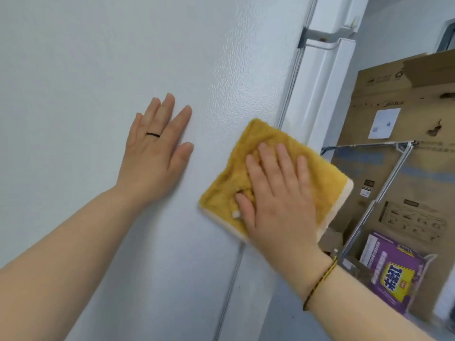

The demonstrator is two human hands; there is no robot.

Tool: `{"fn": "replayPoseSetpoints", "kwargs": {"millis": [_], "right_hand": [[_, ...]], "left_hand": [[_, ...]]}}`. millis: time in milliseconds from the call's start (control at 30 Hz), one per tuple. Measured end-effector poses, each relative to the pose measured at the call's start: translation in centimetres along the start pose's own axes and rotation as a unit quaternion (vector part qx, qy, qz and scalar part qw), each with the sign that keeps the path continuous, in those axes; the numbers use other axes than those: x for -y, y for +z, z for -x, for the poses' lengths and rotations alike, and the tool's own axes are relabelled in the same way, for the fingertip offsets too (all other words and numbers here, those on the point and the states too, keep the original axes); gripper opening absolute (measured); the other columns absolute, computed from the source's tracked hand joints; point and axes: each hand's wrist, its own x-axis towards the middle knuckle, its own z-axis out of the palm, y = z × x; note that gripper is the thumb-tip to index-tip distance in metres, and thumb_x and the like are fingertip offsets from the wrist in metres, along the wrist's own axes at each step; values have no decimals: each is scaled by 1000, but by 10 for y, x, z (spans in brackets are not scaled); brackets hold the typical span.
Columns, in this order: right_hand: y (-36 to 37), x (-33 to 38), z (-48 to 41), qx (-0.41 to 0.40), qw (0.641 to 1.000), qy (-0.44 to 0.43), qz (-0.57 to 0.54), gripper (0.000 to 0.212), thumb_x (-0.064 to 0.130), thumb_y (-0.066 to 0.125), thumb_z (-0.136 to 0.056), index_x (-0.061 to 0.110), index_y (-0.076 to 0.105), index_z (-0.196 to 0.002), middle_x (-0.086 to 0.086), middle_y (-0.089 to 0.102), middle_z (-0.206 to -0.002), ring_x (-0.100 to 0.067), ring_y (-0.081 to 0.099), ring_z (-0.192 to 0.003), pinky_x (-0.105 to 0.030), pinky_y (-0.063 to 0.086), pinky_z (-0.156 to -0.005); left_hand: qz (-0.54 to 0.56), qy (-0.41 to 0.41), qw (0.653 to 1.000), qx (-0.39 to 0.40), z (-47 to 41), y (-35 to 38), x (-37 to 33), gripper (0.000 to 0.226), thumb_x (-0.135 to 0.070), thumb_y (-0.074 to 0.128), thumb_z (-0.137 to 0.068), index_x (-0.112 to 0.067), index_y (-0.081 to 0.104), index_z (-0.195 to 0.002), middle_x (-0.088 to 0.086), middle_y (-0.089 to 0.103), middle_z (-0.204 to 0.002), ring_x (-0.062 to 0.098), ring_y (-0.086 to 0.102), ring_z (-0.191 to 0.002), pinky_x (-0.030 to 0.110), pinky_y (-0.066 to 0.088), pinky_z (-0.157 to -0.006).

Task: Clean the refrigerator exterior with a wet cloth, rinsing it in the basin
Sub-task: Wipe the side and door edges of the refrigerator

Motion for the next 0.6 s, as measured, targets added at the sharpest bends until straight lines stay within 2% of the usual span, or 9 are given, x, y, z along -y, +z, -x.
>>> {"fn": "replayPoseSetpoints", "kwargs": {"millis": [67, 133, 200, 233, 300, 333, 400, 500, 600], "right_hand": [[10, 30, 39, 80, 993, -87, 17, 57, 38, 34, -85, 6, 38, -133, -12, 39, -142, -35, 15, -138, -42, 7, -112], [23, 51, 86, 142, 971, -188, 27, 60, 35, 28, -84, 9, 24, -138, -8, 16, -151, -34, -6, -142, -42, 10, -111], [31, 60, 114, 188, 953, -234, 37, 67, 34, 29, -82, 9, 11, -142, -15, -3, -154, -34, -13, -141, -40, 13, -110], [33, 58, 117, 192, 948, -252, 39, 70, 35, 31, -81, 8, 11, -142, -16, -3, -153, -34, -11, -141, -39, 11, -111], [31, 49, 101, 142, 948, -283, 31, 61, 35, 27, -81, 10, 24, -137, -9, 22, -149, -31, 1, -140, -41, 4, -112], [26, 42, 82, 116, 956, -267, 24, 57, 35, 26, -81, 12, 30, -133, -4, 34, -144, -30, 9, -137, -41, 1, -113], [17, 28, 41, 72, 981, -181, 5, 56, 38, 30, -80, 14, 37, -130, -1, 47, -138, -28, 23, -132, -40, 0, -113], [9, 17, 17, 65, 993, -100, 16, 57, 40, 33, -83, 12, 41, -132, -8, 46, -139, -29, 28, -130, -43, 8, -110], [8, 24, 56, 98, 985, -141, 18, 54, 28, 32, -83, 8, 35, -133, -10, 42, -142, -35, 21, -134, -45, 5, -112]], "left_hand": [[0, -9, 1000, 24, 28, -1, 8, 60, -48, 23, -85, -22, 11, -137, -5, 5, -144, 2, 1, -133, 10, -15, -105], [-15, -15, 999, 46, 51, 2, 15, 61, -51, 24, -90, -19, 19, -142, 3, 13, -145, 12, 3, -136, 10, -15, -106], [-43, -9, 997, 61, 64, 5, 21, 60, -56, 15, -93, -19, 21, -141, 5, 17, -145, 16, -3, -137, 14, -14, -107], [-54, -8, 996, 65, 67, 6, 24, 59, -57, 12, -93, -22, 20, -140, 3, 16, -146, 11, -9, -138, 15, -14, -108], [-64, -4, 996, 67, 68, 8, 28, 57, -57, 11, -93, -25, 19, -139, 3, 17, -147, 5, -13, -139, 16, -15, -108], [-65, 0, 996, 63, 67, 8, 28, 57, -57, 12, -93, -26, 19, -139, 6, 19, -147, 6, -12, -139, 16, -15, -108], [-63, 3, 997, 53, 67, 8, 28, 55, -58, 12, -92, -30, 18, -139, 7, 20, -148, 4, -13, -139, 16, -15, -108], [-62, 0, 997, 49, 70, 9, 27, 56, -58, 11, -92, -28, 18, -139, 3, 17, -148, 5, -13, -138, 15, -15, -108], [-63, -4, 997, 53, 69, 8, 27, 59, -59, 11, -91, -26, 18, -139, 3, 14, -150, 11, -12, -138, 15, -16, -107]]}}
